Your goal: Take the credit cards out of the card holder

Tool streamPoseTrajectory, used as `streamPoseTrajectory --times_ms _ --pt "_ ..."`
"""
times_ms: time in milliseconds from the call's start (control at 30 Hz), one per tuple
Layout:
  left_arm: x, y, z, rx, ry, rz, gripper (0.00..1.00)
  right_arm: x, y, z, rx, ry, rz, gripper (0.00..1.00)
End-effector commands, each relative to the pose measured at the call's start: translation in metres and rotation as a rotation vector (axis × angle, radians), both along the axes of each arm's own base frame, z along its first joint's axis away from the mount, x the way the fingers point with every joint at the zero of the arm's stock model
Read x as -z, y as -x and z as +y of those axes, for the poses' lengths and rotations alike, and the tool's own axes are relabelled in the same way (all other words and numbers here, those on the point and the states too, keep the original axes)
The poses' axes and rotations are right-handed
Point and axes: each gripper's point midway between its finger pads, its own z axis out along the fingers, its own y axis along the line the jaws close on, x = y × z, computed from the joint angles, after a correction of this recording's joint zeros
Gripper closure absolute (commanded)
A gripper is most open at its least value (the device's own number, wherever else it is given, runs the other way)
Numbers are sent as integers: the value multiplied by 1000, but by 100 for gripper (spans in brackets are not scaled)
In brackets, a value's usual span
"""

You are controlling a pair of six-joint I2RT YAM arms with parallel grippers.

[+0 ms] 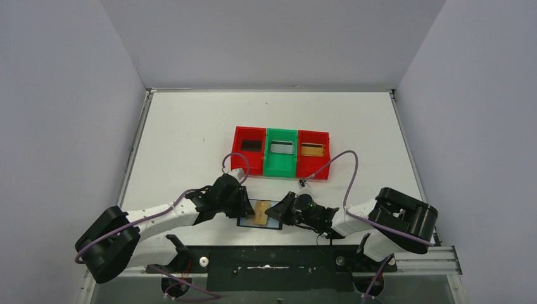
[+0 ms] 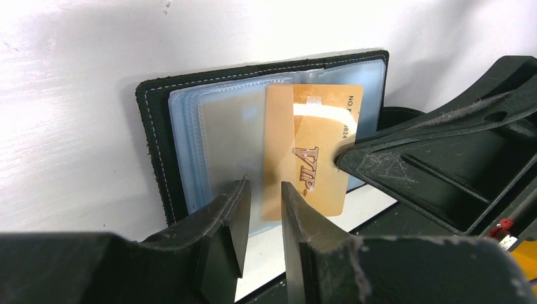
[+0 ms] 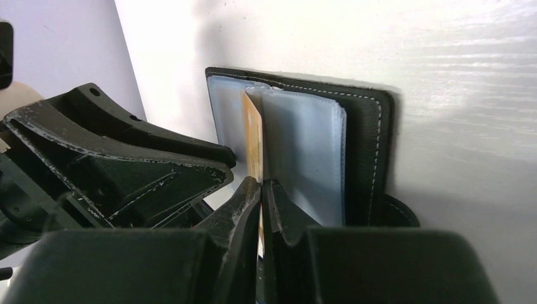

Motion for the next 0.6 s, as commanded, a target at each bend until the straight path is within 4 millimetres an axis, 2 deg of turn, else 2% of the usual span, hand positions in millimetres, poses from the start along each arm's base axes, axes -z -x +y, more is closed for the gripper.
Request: streamPoseTrajectory --times_ms 0,300,567 --pt "16 9 14 11 -78 35 75 -7 -11 1 25 -1 -28 95" --pt "17 12 15 26 -82 46 80 -10 -16 11 41 -56 -13 82" --pt "14 10 15 17 -84 37 82 -9 -16 6 47 -43 -29 99"
